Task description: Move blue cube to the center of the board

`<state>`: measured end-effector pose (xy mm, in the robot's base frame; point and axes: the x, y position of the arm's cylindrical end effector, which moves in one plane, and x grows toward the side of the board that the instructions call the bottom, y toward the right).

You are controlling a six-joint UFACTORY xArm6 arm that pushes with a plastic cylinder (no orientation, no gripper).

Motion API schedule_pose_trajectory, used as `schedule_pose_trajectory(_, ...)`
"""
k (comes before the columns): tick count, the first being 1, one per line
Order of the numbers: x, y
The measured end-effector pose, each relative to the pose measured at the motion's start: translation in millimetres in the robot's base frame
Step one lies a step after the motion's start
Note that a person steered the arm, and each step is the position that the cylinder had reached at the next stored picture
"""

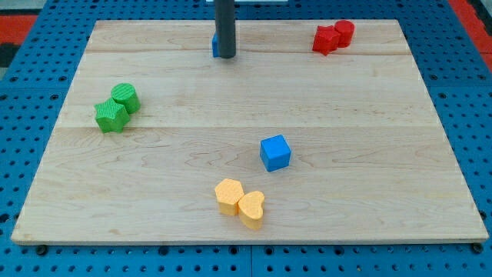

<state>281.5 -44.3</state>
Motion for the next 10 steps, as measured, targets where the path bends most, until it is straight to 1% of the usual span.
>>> schedule_pose_trajectory(1, -27, -1)
schedule_pose_trajectory(2, -25, 18)
schedule_pose_trajectory(3, 10, 126)
schedule_pose_trajectory(4, 86, 197)
schedule_pose_trajectory(5, 185, 208)
schedule_pose_trajectory(6, 254, 206)
schedule_pose_trajectory(7, 279, 165)
schedule_pose_trajectory(9, 239, 132)
schedule_pose_trajectory(10, 240, 94)
